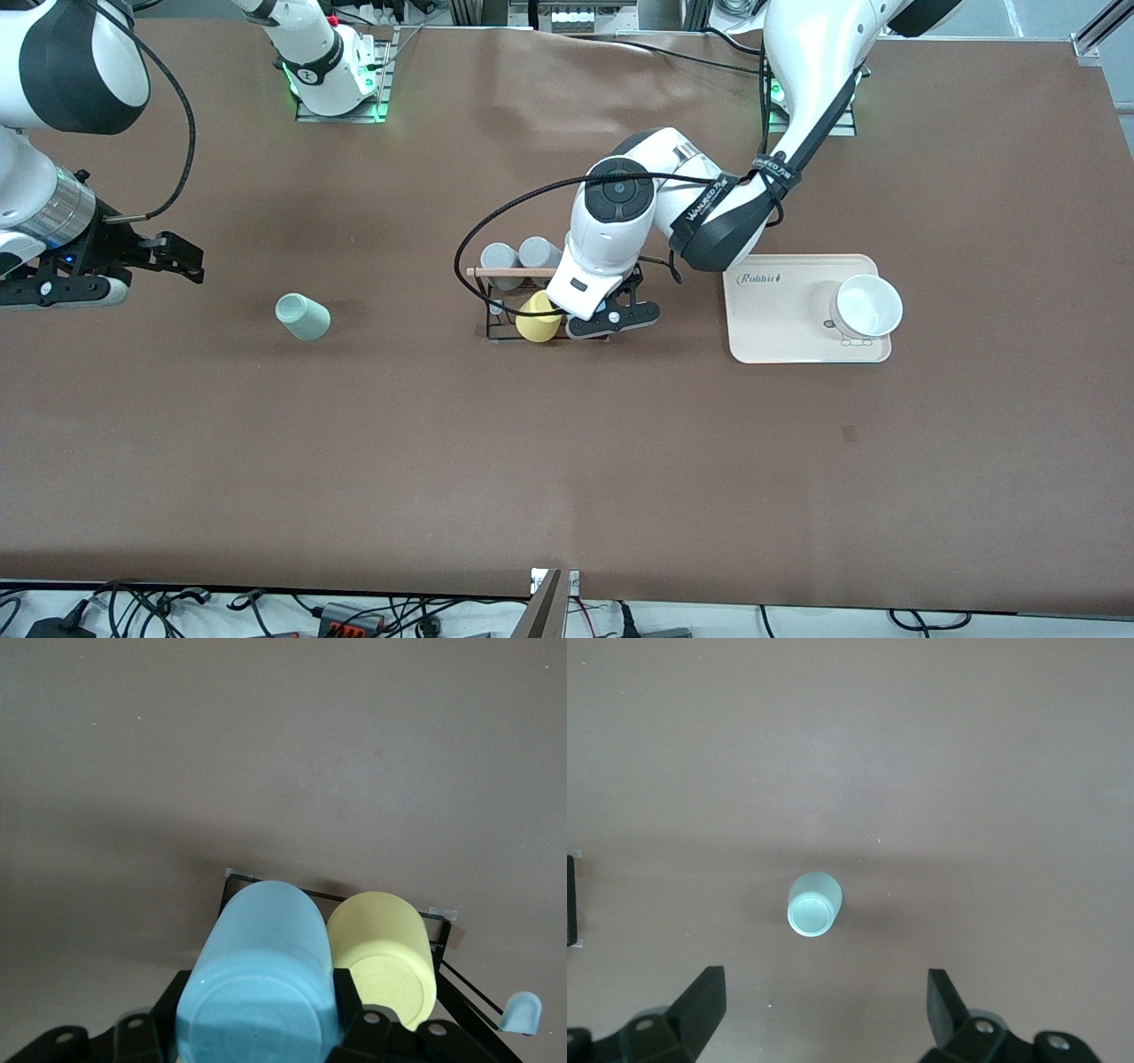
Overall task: Hang scattered cups on rack with three cups
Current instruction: 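Lower the cup onto a rack peg beside the yellow cup, open gripper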
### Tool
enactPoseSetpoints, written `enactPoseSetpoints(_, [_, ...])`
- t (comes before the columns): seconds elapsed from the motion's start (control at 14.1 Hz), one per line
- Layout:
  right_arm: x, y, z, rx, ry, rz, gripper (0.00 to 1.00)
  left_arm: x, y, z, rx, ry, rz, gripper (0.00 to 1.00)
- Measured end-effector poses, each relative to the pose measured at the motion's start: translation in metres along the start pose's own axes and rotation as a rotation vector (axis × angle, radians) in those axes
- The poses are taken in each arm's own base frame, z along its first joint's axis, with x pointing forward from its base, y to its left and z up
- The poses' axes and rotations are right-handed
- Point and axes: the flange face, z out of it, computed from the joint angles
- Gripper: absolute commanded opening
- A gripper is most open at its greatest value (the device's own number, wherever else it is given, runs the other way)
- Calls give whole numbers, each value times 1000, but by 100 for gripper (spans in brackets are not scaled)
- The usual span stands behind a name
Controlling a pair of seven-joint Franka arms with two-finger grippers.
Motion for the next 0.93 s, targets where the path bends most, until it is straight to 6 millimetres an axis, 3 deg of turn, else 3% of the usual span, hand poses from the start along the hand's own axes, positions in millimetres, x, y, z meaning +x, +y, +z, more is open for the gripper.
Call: enactPoseSetpoints(0.93, [0,2,6,0,-2,4,100,-13,-1,41,83,21,62,24])
